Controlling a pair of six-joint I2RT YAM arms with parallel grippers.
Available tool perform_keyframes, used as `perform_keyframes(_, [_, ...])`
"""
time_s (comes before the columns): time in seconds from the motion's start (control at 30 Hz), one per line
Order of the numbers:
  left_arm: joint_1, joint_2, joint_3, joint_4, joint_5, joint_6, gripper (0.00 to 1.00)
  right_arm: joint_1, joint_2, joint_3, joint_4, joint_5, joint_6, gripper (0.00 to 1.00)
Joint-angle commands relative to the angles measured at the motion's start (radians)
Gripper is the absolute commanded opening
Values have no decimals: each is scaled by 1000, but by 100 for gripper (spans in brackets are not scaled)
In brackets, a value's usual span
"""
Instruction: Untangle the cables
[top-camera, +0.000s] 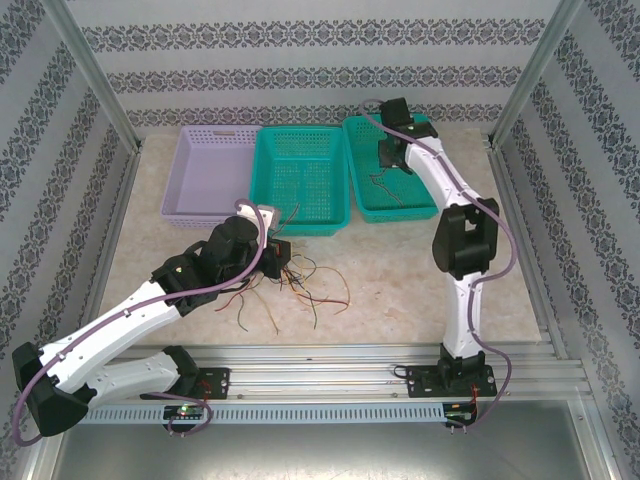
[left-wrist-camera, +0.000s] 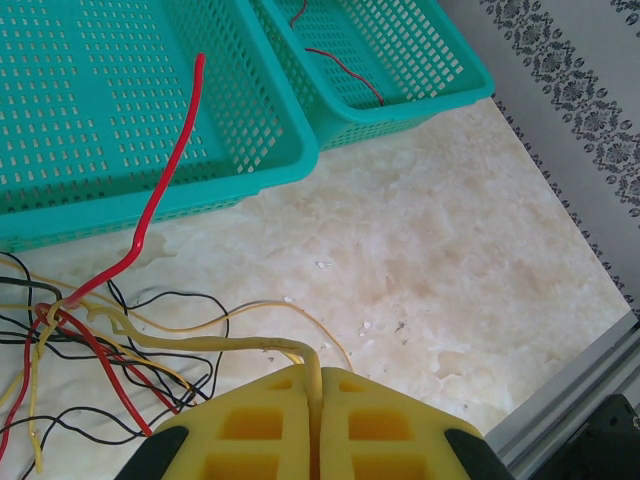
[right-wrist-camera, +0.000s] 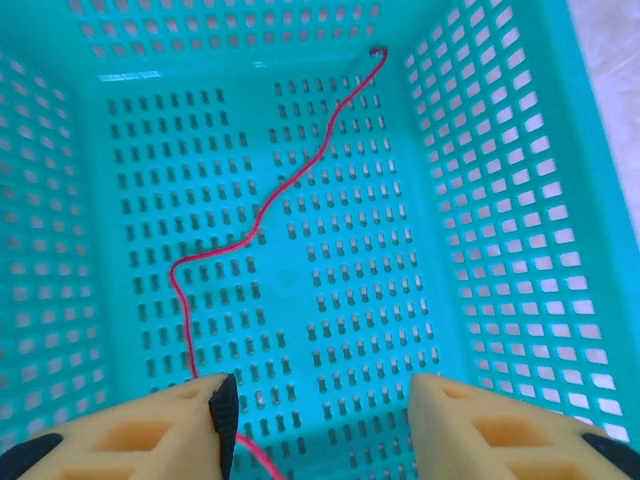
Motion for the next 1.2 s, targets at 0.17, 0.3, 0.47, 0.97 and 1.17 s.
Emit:
perform_keyframes(0.17, [-16,16,20,96,39,-39,0,72,-424,-329,213,-250,75,59])
perform_keyframes(0.3, [-17,24,42,144,60,-47,0,131,-594,-567,359,-479,94,64])
perform_keyframes(0.47, [-17,-9,58,219,21,-85,0,235,-841,-949,598,-582,99,66])
perform_keyframes(0.97, [-17,25,56,418,-44,-287,0,442,-1374,-1577,865,-498,189,68])
perform_keyframes(1.17, [-17,79,65,448,-50,-317,0,521,-1290,-1619,961,-447,226,68])
